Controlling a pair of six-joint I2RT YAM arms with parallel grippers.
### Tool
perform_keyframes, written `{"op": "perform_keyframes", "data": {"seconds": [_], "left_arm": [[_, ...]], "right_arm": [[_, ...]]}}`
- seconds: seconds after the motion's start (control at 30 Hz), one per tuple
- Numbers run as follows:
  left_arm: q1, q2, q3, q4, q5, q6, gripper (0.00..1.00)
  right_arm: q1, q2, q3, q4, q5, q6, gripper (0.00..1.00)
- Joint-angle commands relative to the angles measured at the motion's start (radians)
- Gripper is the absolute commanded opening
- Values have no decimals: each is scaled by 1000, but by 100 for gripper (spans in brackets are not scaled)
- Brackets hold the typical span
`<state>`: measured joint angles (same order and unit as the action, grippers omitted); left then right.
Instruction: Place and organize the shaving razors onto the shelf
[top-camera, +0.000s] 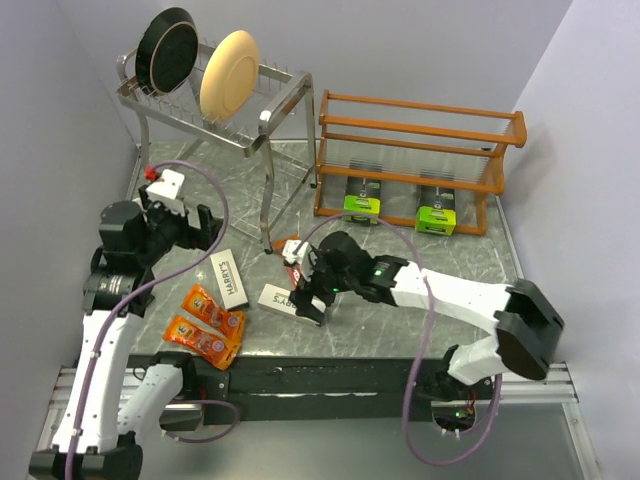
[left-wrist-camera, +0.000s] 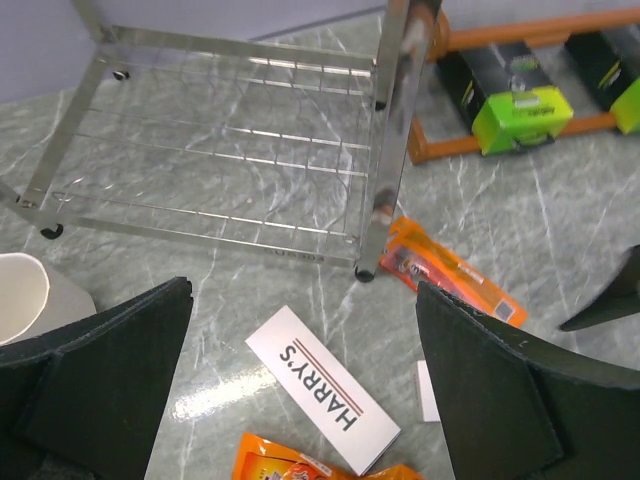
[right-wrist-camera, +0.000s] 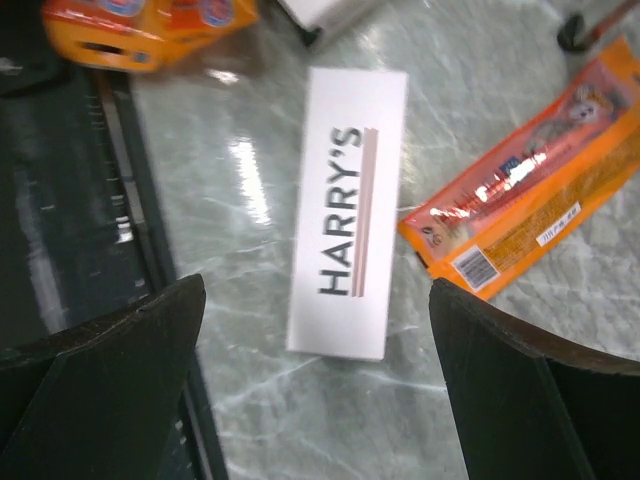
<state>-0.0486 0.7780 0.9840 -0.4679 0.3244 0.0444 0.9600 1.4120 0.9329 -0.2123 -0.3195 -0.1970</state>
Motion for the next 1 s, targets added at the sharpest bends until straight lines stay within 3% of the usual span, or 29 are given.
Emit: {"op": "perform_keyframes", "data": {"seconds": [0.0,0.7,0.8,0.83,0.97], "left_arm": [[41,-52,22,25,25,-78,99],[82,-128,-44,38,22,-93,99],[85,-125,-41,38,30,-95,99],[85,-123,-42,38,36,-94,99],[85,-115,-47,40,45,-89,100]], "right_arm": [[0,74,6,106,109,16,100],[22,243,21,31,83,-113,100],[20,245,30,36,100,-111,90],[22,243,30,37,97,-116,80],[22,214,32,13,56,-147,63]]}}
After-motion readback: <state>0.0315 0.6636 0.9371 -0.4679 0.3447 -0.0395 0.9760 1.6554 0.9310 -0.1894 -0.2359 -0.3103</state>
